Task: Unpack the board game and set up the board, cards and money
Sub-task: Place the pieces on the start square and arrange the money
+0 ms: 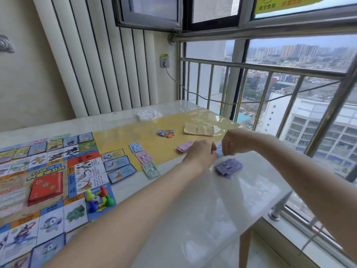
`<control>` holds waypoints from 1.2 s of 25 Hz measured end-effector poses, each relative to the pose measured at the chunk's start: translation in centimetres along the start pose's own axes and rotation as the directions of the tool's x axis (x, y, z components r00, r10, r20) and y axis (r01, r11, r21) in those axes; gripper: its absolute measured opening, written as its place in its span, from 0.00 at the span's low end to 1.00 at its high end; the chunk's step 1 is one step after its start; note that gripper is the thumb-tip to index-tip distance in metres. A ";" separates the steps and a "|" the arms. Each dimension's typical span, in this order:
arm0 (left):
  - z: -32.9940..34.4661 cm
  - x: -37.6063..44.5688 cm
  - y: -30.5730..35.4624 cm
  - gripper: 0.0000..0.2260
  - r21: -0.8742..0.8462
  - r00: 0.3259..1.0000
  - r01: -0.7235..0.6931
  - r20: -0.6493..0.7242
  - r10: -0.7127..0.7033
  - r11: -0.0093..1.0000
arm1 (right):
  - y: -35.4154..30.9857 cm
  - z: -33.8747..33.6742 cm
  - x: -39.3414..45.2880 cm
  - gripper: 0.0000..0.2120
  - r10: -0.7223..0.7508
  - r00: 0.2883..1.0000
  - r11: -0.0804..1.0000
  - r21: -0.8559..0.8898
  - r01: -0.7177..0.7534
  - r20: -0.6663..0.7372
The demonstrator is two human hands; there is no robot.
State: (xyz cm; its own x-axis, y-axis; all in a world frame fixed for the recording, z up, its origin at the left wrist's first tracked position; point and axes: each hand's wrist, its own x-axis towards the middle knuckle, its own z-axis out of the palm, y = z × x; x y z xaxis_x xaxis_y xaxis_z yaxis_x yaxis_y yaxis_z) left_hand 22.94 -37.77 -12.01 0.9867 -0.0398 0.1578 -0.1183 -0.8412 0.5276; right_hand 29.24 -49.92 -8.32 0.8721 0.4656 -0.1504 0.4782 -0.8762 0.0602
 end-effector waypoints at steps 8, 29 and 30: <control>3.4 0.0 3.4 0.29 0.211 0.970 0.093 0.202 -0.136 0.973 | 1.0 3.0 -2.4 0.19 -0.118 0.991 0.993 0.036 0.116 0.060; 3.7 0.0 4.3 0.24 0.187 0.964 0.156 0.187 -0.191 0.970 | 0.7 3.6 -3.0 0.22 -0.136 0.985 0.990 -0.014 0.138 0.110; 3.7 -0.1 4.2 0.23 0.171 0.965 0.151 0.190 -0.183 0.974 | 0.8 3.6 -3.0 0.22 -0.126 0.983 0.992 0.013 0.125 0.133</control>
State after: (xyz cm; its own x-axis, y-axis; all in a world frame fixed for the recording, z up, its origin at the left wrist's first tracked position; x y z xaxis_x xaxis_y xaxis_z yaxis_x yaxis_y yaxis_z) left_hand 22.80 -43.32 -12.91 0.9946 0.0133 -0.1031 0.0531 -0.9173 0.3946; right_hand 26.70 -52.46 -11.35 0.7836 0.5514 -0.2863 0.5821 -0.8126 0.0279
